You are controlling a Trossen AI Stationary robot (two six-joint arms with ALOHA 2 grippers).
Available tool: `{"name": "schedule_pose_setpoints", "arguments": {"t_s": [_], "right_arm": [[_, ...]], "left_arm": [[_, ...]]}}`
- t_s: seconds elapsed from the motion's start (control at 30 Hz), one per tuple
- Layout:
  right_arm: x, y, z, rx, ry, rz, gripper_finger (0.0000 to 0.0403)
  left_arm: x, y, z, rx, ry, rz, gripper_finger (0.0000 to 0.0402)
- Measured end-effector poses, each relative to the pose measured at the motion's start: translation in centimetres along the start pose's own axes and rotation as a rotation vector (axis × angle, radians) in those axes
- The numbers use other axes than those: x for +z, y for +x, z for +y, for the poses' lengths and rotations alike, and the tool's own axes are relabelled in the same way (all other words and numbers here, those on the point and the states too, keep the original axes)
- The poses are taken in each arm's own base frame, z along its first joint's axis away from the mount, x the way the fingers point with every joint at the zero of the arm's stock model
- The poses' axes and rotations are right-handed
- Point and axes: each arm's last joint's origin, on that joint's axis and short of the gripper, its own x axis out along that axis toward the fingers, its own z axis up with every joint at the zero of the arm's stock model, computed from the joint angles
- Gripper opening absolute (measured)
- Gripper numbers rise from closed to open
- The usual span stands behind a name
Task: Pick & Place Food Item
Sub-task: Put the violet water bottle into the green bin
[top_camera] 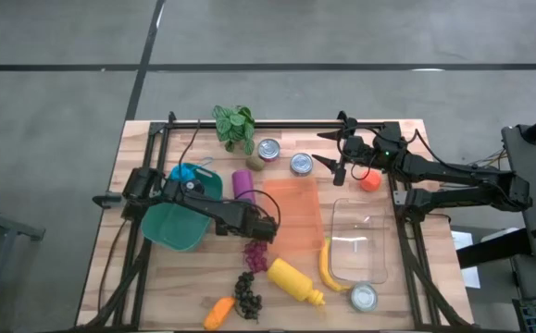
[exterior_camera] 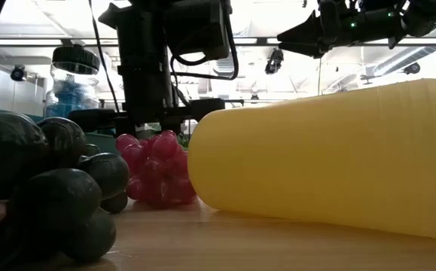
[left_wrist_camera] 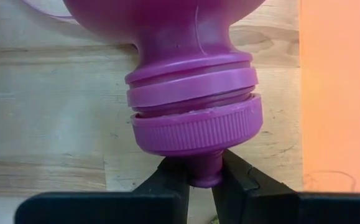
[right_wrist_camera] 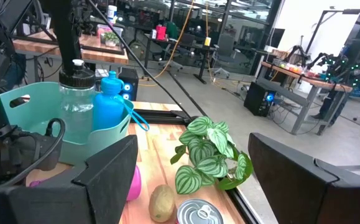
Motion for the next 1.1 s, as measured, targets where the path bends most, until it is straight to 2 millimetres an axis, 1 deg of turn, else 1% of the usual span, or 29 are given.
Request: {"name": "schedule_pose_setpoints", "arguments": {"t_s": [0.17,0.43,0.87,1.1], "right_arm": [[0.0,0.0,0.0,0.000,0.000,0.000,0.0305],[0.0,0.0,0.0,0.000,0.000,0.000,0.0305],[0.0,0.0,0.0,0.000,0.000,0.000,0.0305],[0.0,0.0,0.0,0.000,0.000,0.001,0.0305]], "left_arm": [[0.0,-0.1,-0.1,-0.007,0.010,0.004,0.0044],[0.1,-1.7,-0.9,-0.057,0.111,0.017,0.0044],[1.3,-6.1,-0.3,-0.163,0.097,0.004,0.0043],[1.8,-9.5,0.6,-0.246,0.092,0.145,0.0043]]}}
